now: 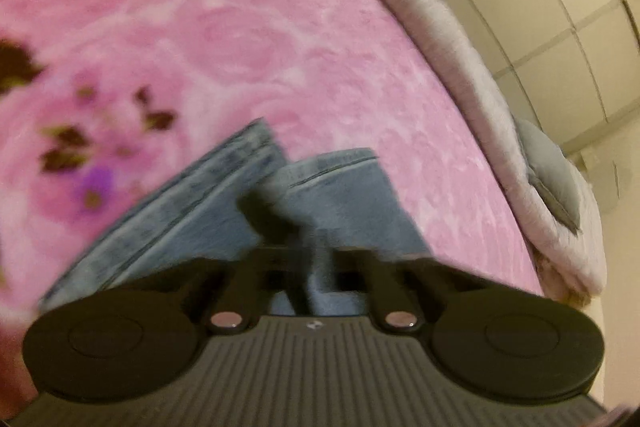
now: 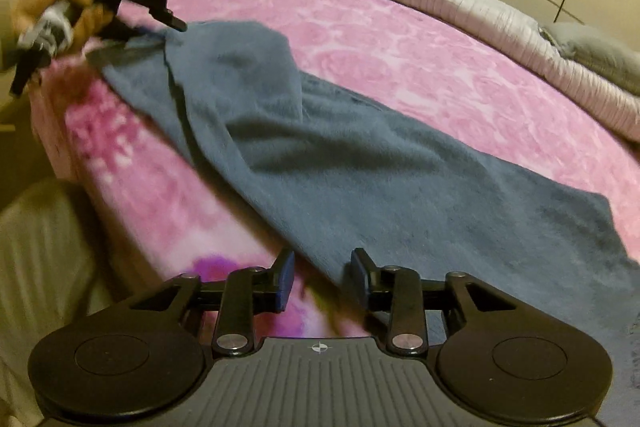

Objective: Fold clothes

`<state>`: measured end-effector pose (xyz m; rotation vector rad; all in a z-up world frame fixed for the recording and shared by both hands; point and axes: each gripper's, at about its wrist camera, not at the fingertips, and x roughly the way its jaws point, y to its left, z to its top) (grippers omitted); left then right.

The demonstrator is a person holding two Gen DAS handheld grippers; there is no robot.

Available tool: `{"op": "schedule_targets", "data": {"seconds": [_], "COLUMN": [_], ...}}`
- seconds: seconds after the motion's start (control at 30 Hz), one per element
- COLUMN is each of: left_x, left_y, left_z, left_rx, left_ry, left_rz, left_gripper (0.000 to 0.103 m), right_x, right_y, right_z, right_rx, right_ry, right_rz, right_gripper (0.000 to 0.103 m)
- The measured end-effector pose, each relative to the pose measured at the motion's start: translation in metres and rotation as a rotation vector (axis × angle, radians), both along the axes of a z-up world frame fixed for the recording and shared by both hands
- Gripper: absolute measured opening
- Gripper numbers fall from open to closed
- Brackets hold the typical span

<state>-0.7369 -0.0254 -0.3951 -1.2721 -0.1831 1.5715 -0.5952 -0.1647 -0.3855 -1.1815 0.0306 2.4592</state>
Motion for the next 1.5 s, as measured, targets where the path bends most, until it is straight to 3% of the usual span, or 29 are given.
{"op": "schedule_targets", "data": {"seconds": [0.1,0.2,0.27,0.33,0.37,0.43,0.5,0.57,0.67,0.7,0.77,0.87,0.97,1.03,1.17,1.3,1.37,1.43,1.5], "left_x": [0.002,0.000,-0.003,-0.008,-0.011,-0.019,-0.024,-0.020,-0.008,-0.007,-0.004,-0.006,-0.012,-0.013,-0.019,-0.017,-0.010,-0.002,0.002], "left_y": [-0.034,-0.079,-0.091,-0.096,-0.099,-0.109,-0.113,-0.106,-0.100,-0.102,-0.105,-0.111,-0.122,-0.113,-0.063,-0.002,0.013,0.018,0.021], "left_z": [0.039,0.063,0.039,0.005,-0.013,-0.031,-0.034,-0.018,0.018,0.022,0.027,0.007,0.010,0.028,0.048,0.038,0.029,0.021,0.021], "left_rx": [0.177,0.251,0.144,0.013,-0.014,0.057,0.083,0.092,0.152,0.117,0.042,-0.130,-0.144,-0.091,-0.076,-0.156,-0.197,-0.218,-0.212], "left_ry": [0.066,0.165,0.161,0.101,0.027,-0.125,-0.203,-0.116,0.043,0.082,0.155,0.183,0.184,0.229,0.353,0.420,0.463,0.512,0.552], "left_rz": [-0.001,-0.003,0.008,0.028,0.054,0.136,0.176,0.133,0.034,0.022,0.001,-0.008,-0.012,-0.017,-0.123,-0.252,-0.292,-0.312,-0.327], "left_gripper": [0.000,0.000,0.000,0.000,0.000,0.000,0.000,0.000,0.000,0.000,0.002,0.001,0.002,0.009,0.040,0.040,0.039,0.037,0.028], "right_x": [0.001,0.006,0.007,0.003,0.001,0.000,0.001,0.002,0.003,0.005,0.008,0.015,0.023,0.026,0.031,0.045,0.055,0.065,0.075], "right_y": [0.002,0.003,0.002,0.002,0.002,-0.001,0.000,0.003,0.011,0.017,0.028,0.044,0.061,0.070,0.097,0.134,0.144,0.141,0.139], "right_z": [-0.001,0.002,0.000,-0.007,-0.011,-0.012,-0.011,-0.009,0.000,0.002,0.004,0.005,0.009,0.013,0.025,0.032,0.041,0.049,0.054], "right_rx": [0.038,0.051,0.063,0.059,0.059,0.085,0.083,0.065,0.031,-0.011,-0.095,-0.195,-0.296,-0.339,-0.425,-0.579,-0.635,-0.612,-0.566], "right_ry": [-0.001,0.026,0.031,-0.004,-0.020,-0.024,-0.018,-0.005,0.030,0.029,0.027,0.034,0.095,0.126,0.206,0.306,0.332,0.331,0.316], "right_rz": [-0.002,0.003,0.012,0.016,0.019,0.034,0.035,0.034,0.010,-0.005,-0.036,-0.088,-0.147,-0.170,-0.222,-0.342,-0.317,-0.307,-0.341], "right_gripper": [0.035,0.035,0.035,0.035,0.035,0.035,0.029,0.010,0.008,0.008,0.011,0.016,0.019,0.020,0.023,0.028,0.032,0.035,0.037]}}
